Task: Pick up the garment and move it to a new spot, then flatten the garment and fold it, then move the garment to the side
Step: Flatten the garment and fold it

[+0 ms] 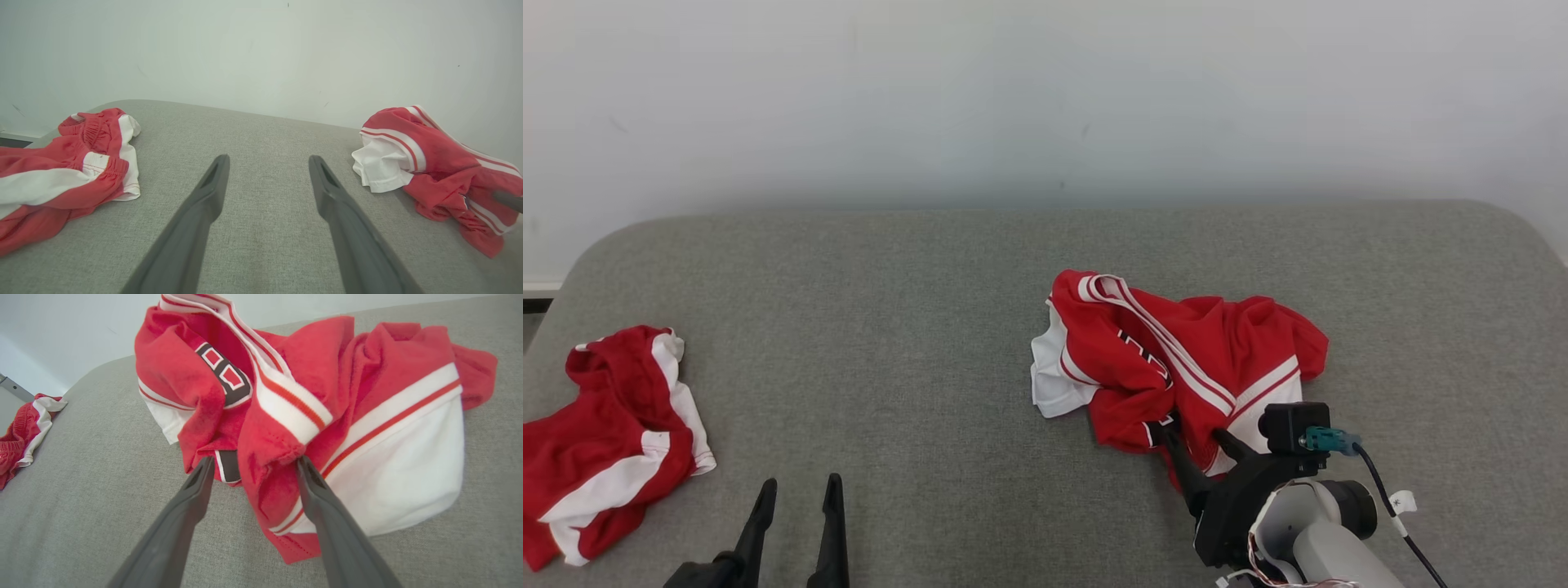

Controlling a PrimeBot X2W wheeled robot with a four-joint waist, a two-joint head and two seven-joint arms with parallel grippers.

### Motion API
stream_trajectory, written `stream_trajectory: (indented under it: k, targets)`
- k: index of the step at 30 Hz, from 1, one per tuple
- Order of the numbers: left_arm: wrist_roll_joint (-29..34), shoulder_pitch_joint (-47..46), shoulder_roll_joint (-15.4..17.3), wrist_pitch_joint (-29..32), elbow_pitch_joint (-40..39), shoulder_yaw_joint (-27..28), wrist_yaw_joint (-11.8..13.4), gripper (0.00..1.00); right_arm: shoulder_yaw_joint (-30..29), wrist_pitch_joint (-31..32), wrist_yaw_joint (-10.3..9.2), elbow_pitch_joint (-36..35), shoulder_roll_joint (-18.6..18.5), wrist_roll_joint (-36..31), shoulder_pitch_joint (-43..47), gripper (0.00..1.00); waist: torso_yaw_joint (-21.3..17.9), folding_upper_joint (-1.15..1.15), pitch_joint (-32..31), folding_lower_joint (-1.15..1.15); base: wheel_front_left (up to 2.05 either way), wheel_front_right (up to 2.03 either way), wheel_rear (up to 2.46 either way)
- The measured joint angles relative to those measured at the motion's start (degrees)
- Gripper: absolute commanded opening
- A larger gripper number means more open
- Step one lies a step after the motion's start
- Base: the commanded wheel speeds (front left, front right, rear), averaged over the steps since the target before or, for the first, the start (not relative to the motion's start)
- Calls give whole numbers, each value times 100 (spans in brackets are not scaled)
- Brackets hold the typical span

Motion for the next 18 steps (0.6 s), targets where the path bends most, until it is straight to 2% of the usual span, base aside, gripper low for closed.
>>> stream_trajectory:
  k: [5,6,7,13,16,18]
  targets:
    - [-40,-12,0,0,1,-41,2,100,237,-286,0,419,-2,162,-276,100,81,0,37,0,0,0,0]
    - [-40,-13,0,0,1,-46,3,100,281,-369,0,493,-1,162,-343,42,92,0,41,0,0,0,0]
    - [-41,-14,0,0,2,-47,3,100,334,-441,0,556,-3,162,-409,0,103,0,44,0,0,0,0]
    - [-45,-33,0,0,21,-76,12,100,689,-888,0,589,-10,130,-771,0,136,0,28,0,0,0,0]
    - [-65,-32,-1,0,15,-63,53,100,1073,-909,0,207,-8,589,-917,0,112,0,13,0,0,0,0]
    - [-82,-29,0,0,3,-37,56,100,1332,-912,0,-189,-8,1195,-1122,0,69,0,13,0,0,0,0]
